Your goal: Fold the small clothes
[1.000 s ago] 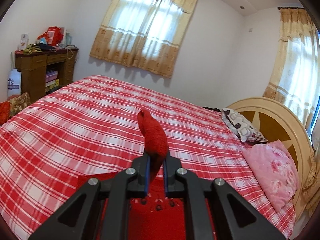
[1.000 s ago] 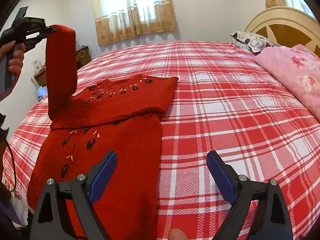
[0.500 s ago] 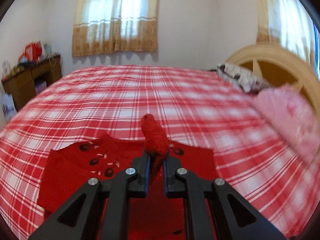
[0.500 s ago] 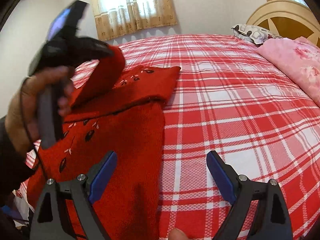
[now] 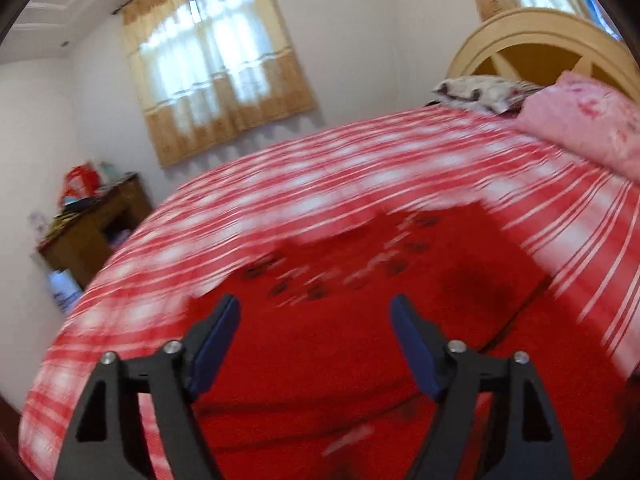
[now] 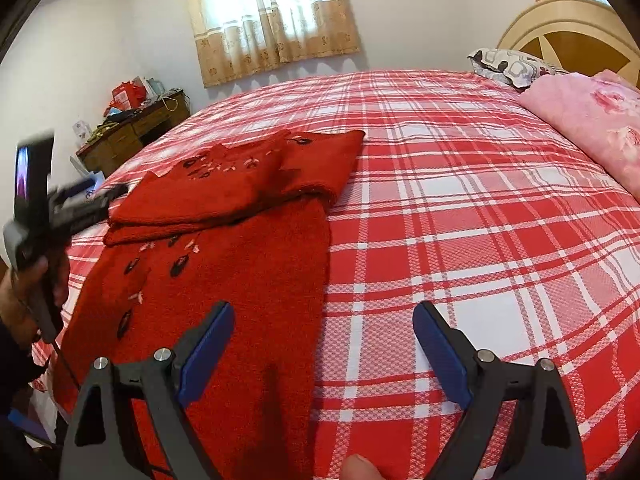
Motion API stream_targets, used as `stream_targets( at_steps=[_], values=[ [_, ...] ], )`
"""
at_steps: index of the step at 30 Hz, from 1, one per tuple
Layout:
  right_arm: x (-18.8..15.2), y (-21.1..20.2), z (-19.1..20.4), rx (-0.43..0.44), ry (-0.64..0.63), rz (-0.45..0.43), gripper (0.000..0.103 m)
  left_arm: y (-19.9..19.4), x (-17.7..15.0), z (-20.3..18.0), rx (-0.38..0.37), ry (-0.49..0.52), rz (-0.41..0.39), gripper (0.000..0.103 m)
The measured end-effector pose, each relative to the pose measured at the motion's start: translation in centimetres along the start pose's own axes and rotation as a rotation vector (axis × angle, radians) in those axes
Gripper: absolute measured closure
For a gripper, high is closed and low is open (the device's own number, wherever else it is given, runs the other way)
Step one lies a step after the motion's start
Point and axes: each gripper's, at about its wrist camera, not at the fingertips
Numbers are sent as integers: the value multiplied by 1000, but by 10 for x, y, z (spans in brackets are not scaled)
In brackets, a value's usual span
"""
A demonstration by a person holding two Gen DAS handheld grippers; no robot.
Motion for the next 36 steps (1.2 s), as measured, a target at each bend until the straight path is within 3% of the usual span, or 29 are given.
stream_targets(
  at_steps=[6, 10, 16, 18, 21, 26, 29, 33, 36],
  values=[
    [21, -7, 8, 27, 24, -12, 12, 25, -53, 72, 124, -22, 118, 17],
    [46, -4, 19, 47, 16, -3, 12, 49, -67, 84, 101, -71, 220, 17],
    [84, 34, 23, 86, 38, 89, 26, 71, -75, 94, 59, -178, 289, 16],
    [93, 54, 24, 74, 40, 114, 35, 78, -80, 97, 47, -207, 323, 13],
    [100, 79, 24, 73, 60, 135, 42, 78, -80, 95, 105, -173, 325, 0],
    [106, 120, 28, 27, 41, 171, 45, 78, -84, 99, 107, -187, 328, 0],
    [105, 136, 30, -4, 9, 201, 58, 81, -87, 107, 85, -228, 340, 0],
    [109, 135, 30, -51, -26, 183, 95, 85, -90, 116, 43, -277, 358, 0],
    [112, 121, 31, -80, -54, 141, 99, 88, -91, 118, 21, -298, 370, 0]
  ],
)
Point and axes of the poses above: each gripper's, at about its wrist camera, not at the fingertips, and y roughly the way its jaws point, z to its left, x to its top, and after that the axes turned 9 degrees about x, right-handed
